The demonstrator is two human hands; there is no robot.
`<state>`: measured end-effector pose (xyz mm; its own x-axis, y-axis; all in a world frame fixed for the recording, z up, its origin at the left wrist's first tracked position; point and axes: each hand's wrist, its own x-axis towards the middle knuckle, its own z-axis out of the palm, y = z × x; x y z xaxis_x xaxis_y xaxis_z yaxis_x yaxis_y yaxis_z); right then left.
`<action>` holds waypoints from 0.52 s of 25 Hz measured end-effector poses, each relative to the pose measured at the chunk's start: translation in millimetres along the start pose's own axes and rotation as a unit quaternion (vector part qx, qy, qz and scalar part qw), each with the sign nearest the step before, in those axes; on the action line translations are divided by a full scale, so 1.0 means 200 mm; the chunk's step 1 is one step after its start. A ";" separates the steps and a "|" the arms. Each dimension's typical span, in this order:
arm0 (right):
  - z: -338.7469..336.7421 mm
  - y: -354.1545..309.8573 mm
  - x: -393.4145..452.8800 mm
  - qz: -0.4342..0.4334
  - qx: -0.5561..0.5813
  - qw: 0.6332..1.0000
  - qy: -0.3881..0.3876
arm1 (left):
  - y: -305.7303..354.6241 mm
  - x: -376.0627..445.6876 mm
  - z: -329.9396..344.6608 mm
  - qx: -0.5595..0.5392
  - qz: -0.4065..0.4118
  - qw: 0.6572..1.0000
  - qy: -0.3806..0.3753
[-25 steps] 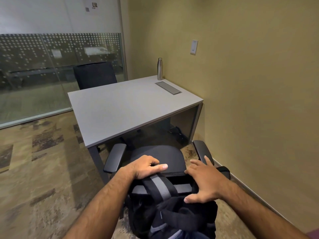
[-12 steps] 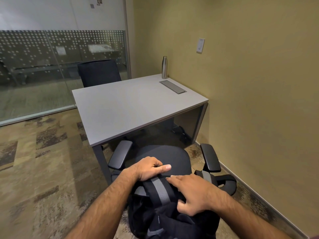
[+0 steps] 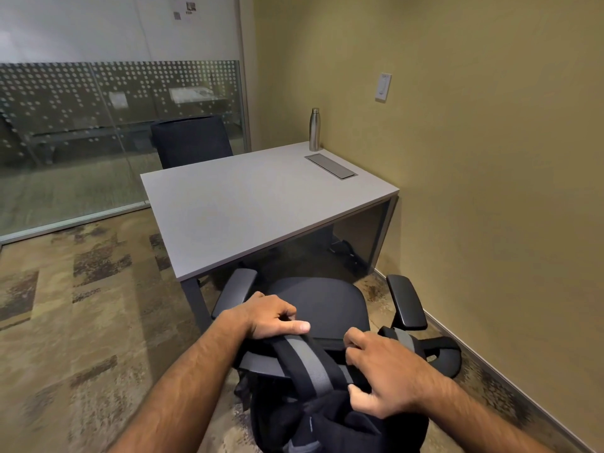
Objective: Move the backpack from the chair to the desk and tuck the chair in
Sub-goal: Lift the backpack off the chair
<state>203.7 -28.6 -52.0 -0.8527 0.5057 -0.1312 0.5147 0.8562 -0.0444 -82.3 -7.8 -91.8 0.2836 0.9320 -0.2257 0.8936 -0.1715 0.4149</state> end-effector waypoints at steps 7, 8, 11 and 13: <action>-0.01 -0.02 0.00 0.033 0.016 0.999 -0.004 | -0.07 -0.08 -0.09 -0.021 0.020 0.999 0.030; -0.01 -0.02 0.00 0.034 0.016 0.999 -0.007 | -0.08 -0.09 -0.10 -0.023 0.022 0.999 0.034; 0.00 -0.02 0.00 0.035 0.018 0.999 -0.010 | -0.08 -0.12 -0.10 -0.008 0.027 0.998 0.048; 0.00 -0.02 0.00 0.035 0.018 0.999 -0.008 | -0.06 -0.14 -0.11 0.018 0.031 0.997 0.061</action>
<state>202.0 -32.9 -51.3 -0.8135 0.5616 -0.1510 0.5755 0.8148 -0.0704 -109.2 -24.0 -71.0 0.2960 0.9509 -0.0902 0.8882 -0.2393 0.3922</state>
